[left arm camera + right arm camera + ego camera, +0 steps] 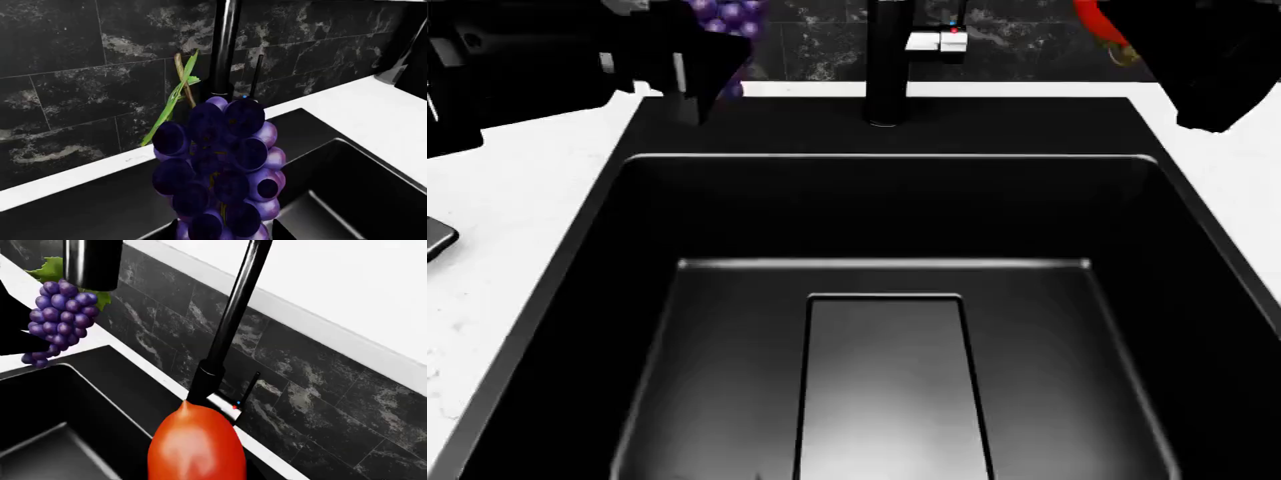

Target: Pick up the fruits and vegetables and place them in the sink. Turn on the sink faucet to wash them. Then turn the sink off and put them in the tray.

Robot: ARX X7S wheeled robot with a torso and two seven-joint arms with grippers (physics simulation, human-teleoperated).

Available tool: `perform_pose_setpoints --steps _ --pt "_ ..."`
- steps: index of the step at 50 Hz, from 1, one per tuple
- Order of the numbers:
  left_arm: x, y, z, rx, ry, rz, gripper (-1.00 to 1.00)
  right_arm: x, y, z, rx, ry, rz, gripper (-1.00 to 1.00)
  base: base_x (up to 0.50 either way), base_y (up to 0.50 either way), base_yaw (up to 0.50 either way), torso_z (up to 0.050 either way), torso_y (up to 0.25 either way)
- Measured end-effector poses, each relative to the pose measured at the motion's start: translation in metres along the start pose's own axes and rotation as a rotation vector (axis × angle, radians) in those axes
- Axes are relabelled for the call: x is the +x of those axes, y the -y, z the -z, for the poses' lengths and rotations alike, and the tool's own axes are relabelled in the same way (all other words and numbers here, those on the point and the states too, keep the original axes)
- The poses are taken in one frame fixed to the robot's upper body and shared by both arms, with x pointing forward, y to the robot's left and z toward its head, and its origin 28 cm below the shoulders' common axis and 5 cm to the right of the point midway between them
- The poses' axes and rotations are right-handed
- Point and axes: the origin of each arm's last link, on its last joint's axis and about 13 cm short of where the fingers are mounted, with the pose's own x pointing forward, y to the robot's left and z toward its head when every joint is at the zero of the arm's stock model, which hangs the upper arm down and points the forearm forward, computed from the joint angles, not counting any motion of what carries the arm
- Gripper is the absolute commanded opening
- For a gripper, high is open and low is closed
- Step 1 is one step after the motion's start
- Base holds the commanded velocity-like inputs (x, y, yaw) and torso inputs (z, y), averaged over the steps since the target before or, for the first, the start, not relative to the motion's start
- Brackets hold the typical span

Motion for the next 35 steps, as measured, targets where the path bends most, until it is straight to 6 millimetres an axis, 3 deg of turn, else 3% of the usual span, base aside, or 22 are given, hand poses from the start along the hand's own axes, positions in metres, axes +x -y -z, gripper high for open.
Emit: perform_pose_setpoints --steps 30,35 --pt "-0.024 0.008 -0.036 -0.052 0.257 -0.02 -1.0 -0.023 0.0 -0.026 -0.008 0.163 0.113 -1.0 -0.5 0.0 0.0 0.0 0.0" --pt "-0.024 0.008 -0.037 -0.052 0.277 -0.029 -1.0 -0.023 -0.002 -0.027 -0.016 0.171 0.109 -1.0 -0.5 0.0 0.0 -0.021 0.25"
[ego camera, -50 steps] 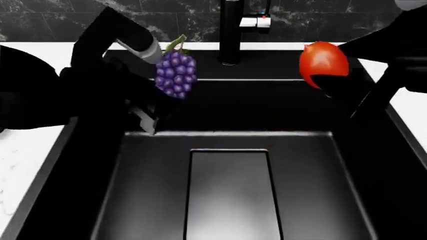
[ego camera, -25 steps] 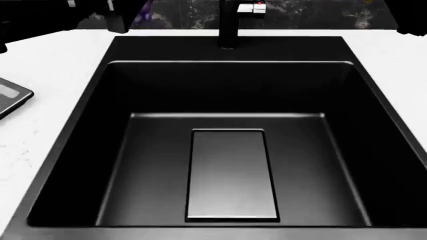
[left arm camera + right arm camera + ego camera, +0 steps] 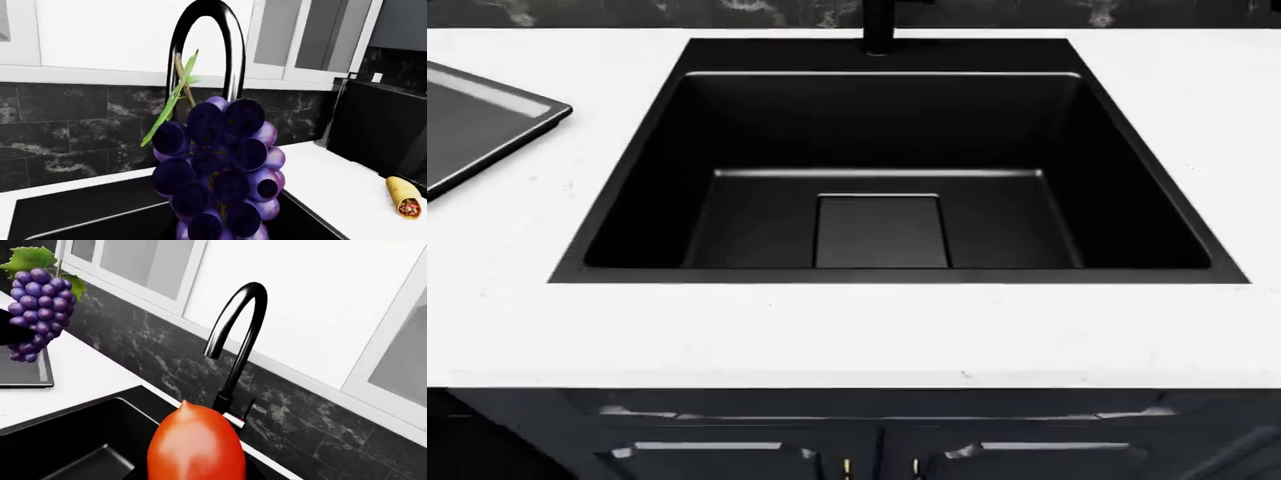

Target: Pick up the fruits and vegetables and place them in the sink. Turn on the sink faucet to wash them. Then turn the sink off and put them in the tray.

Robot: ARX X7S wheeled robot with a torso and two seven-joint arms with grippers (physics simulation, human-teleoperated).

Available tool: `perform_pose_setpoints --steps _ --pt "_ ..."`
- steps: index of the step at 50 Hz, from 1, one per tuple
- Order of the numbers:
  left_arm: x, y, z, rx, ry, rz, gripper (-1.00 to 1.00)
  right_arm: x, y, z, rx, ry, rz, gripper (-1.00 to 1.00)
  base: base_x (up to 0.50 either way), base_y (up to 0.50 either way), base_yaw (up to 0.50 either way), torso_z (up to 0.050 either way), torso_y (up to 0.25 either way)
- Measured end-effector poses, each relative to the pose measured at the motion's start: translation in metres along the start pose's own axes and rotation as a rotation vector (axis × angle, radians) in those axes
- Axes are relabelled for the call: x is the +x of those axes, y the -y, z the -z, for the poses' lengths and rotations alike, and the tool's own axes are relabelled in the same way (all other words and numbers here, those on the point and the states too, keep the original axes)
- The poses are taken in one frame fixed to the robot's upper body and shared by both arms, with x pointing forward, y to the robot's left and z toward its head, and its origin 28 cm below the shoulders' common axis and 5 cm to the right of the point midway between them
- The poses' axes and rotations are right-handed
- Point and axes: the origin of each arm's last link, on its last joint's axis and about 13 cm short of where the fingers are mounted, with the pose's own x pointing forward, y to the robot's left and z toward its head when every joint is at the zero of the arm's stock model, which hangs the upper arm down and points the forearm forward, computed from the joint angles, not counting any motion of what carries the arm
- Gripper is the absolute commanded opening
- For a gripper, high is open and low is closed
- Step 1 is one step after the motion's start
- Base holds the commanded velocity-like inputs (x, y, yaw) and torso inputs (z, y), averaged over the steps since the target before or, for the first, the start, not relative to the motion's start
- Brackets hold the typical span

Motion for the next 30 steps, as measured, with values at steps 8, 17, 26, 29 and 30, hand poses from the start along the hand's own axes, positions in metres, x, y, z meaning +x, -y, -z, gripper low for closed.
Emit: perform_pose_setpoints --steps 8,17,26,29,30 --pt "0.0 0.001 -0.003 -0.005 0.024 -0.005 -1.0 0.002 -0.004 -0.001 -0.001 0.024 -0.007 -1.0 -0.5 0.0 0.0 -0.023 0.25" --pt "0.001 0.004 -0.006 -0.007 0.042 0.018 -1.0 0.004 -0.006 0.0 0.012 0.062 -0.005 -1.0 -0.05 0.34 0.0 -0.007 0.083" --pt "0.005 0.005 -0.001 0.018 0.031 0.018 -1.0 0.013 -0.009 0.005 0.032 0.079 -0.01 -1.0 0.32 0.5 0.0 0.0 0.0" --pt "0.006 0.005 0.001 0.029 0.029 0.019 -1.0 0.015 -0.01 0.006 0.036 0.082 -0.012 -1.0 0.33 0.5 0.0 0.0 0.0" --pt "0.007 0.005 0.001 0.031 0.028 0.019 -1.0 0.016 -0.01 0.007 0.037 0.083 -0.013 -1.0 0.32 0.5 0.0 0.0 0.0"
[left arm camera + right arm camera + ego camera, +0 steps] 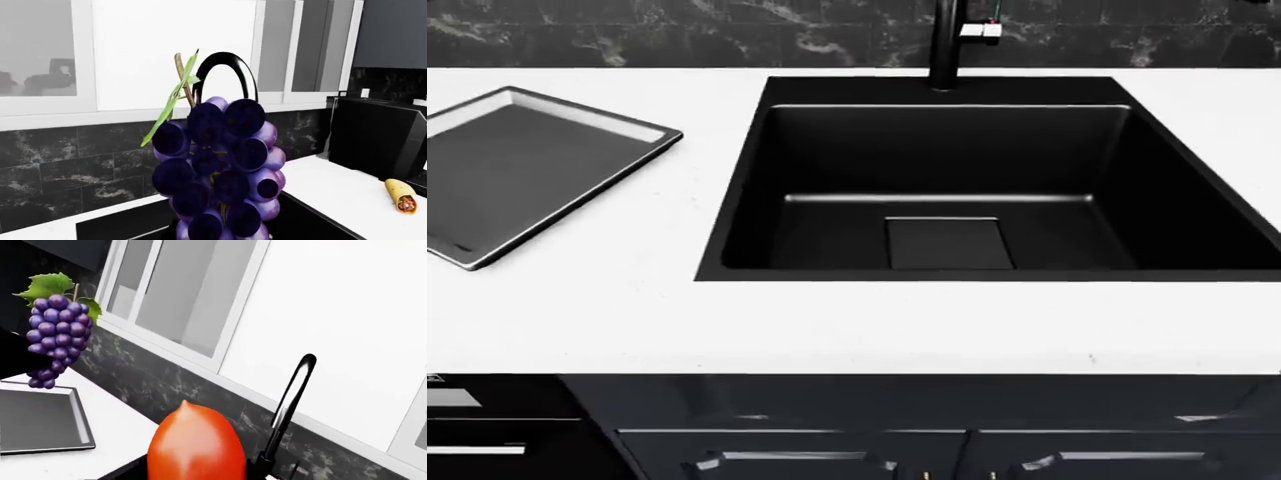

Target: Pick up the fruits and vegetables and place them in the sink. Turn on the sink faucet to wash them. Then turn the sink off and put them in the tray.

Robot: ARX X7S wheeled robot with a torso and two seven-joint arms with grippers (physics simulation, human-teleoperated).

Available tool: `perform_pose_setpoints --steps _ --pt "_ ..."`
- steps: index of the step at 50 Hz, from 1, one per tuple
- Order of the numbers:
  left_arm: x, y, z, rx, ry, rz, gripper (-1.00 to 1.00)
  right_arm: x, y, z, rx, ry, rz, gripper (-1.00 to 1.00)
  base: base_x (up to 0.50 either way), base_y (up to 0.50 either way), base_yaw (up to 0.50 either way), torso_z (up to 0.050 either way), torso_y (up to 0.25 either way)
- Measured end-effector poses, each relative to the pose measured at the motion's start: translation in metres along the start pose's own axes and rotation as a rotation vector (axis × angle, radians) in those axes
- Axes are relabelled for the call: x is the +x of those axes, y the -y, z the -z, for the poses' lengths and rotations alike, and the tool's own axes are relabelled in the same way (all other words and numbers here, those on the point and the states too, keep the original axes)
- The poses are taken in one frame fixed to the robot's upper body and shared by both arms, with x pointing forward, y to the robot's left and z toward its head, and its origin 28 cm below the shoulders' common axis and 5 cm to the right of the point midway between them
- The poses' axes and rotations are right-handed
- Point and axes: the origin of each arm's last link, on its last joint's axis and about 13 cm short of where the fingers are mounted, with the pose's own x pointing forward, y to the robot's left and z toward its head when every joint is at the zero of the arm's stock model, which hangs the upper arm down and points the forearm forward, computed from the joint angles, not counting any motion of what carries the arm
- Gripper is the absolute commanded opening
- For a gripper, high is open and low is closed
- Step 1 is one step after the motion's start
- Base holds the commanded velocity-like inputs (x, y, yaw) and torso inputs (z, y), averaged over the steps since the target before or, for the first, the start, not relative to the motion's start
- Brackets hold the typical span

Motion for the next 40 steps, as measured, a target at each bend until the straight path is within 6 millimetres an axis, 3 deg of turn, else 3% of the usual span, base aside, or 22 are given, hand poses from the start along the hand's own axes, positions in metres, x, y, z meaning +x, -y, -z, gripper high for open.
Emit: perform_pose_setpoints --steps 8,40 --pt "0.0018 0.0004 0.0035 0.017 -0.009 -0.003 -1.0 0.0047 -0.0019 0.0036 0.006 0.004 -0.007 -1.0 0.26 0.5 0.0 0.0 0.0" --pt "0.0003 0.0027 0.0004 0.04 -0.008 -0.007 -1.0 0.0052 -0.0031 -0.0004 -0.015 0.017 -0.019 -1.0 0.0 0.5 0.0 0.0 0.0"
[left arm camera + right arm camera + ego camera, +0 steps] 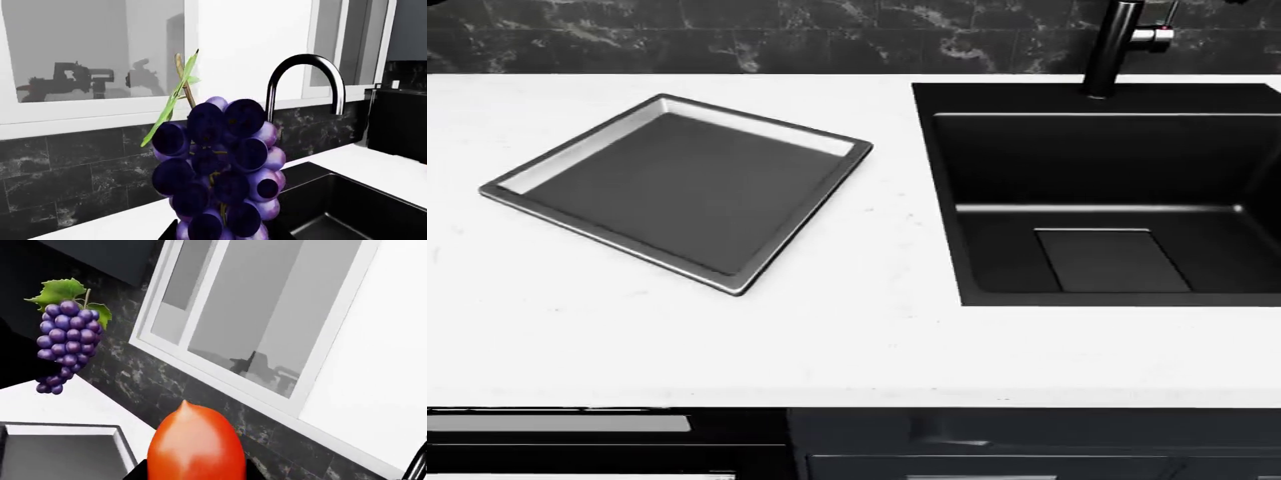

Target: Pick up the fruits and vegetables and place them in the sink. Turn on the sink faucet to wash them. Then turn the sink off and put them in the tray.

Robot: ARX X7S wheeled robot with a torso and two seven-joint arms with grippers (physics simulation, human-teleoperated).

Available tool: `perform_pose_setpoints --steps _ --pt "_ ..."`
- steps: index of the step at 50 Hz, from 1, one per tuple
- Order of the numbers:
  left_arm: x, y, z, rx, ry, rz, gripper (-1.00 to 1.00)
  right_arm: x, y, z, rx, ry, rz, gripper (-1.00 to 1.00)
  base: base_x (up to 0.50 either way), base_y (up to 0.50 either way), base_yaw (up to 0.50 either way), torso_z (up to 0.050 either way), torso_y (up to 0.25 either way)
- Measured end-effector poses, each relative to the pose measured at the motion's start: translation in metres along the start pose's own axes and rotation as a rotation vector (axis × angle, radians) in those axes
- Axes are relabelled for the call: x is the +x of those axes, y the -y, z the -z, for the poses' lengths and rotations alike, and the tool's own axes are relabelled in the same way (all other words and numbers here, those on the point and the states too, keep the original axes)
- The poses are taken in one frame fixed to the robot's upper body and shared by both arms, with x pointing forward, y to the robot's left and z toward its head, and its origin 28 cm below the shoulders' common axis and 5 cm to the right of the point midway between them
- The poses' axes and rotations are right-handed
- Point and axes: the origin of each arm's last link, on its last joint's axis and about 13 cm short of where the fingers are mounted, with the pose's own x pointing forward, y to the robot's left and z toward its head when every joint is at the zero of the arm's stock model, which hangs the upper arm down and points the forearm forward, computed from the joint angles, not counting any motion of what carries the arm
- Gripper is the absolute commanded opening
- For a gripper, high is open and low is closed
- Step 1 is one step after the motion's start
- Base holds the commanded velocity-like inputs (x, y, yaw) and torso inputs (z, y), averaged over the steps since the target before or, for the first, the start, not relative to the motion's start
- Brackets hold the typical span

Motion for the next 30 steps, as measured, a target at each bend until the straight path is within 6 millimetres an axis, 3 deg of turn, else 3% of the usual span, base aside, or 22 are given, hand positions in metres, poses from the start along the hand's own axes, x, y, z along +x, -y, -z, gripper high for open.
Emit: perform_pose_setpoints --steps 20,30 --pt "0.0015 -0.0005 0.0022 0.006 -0.003 -0.002 -1.0 0.0027 -0.0005 0.0033 0.007 0.003 -0.008 -1.0 0.0 0.5 0.0 0.0 0.0" --pt "0.0044 -0.0007 0.0038 0.01 -0.009 0.0 -1.0 0.0068 -0.0012 0.0079 0.038 0.008 -0.022 -1.0 0.06 0.01 0.0 0.0 0.001"
